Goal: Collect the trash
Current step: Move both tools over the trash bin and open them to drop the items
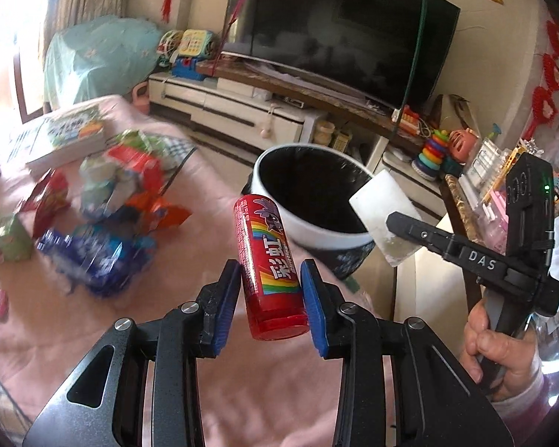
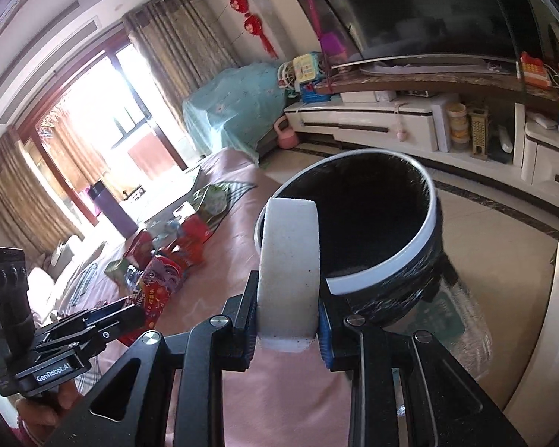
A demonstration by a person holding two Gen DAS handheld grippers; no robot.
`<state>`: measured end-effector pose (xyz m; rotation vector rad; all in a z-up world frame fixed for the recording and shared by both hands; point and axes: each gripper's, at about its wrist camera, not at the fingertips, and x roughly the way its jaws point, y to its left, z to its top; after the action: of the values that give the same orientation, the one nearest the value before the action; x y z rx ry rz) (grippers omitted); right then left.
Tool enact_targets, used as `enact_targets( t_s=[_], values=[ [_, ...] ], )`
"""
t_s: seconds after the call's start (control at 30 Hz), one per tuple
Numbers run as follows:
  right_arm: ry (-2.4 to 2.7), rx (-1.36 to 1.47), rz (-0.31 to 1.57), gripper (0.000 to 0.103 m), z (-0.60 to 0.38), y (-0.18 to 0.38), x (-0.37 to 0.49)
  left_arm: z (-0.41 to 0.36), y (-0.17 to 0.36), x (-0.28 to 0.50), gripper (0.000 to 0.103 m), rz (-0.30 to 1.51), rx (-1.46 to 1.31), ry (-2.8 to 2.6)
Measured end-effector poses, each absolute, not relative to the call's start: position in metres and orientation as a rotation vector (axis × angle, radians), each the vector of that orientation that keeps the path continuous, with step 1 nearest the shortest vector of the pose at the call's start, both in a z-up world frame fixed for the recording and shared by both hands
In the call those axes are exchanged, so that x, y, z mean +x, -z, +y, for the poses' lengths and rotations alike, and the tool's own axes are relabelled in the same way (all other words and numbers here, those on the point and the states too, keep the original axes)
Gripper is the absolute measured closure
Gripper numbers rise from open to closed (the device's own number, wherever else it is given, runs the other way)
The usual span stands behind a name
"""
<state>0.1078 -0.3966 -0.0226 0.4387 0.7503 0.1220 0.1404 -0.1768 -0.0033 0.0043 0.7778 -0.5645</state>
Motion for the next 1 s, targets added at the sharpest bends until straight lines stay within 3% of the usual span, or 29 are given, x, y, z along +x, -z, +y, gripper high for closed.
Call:
enact_targets(
  t_s=[1.0],
  values=[
    [-0.046, 0.421, 0.807, 0.076, -0.452, 0.034, 0.178, -0.271, 0.018, 0.221, 0.071, 0.823, 0.07, 0.638]
  ],
)
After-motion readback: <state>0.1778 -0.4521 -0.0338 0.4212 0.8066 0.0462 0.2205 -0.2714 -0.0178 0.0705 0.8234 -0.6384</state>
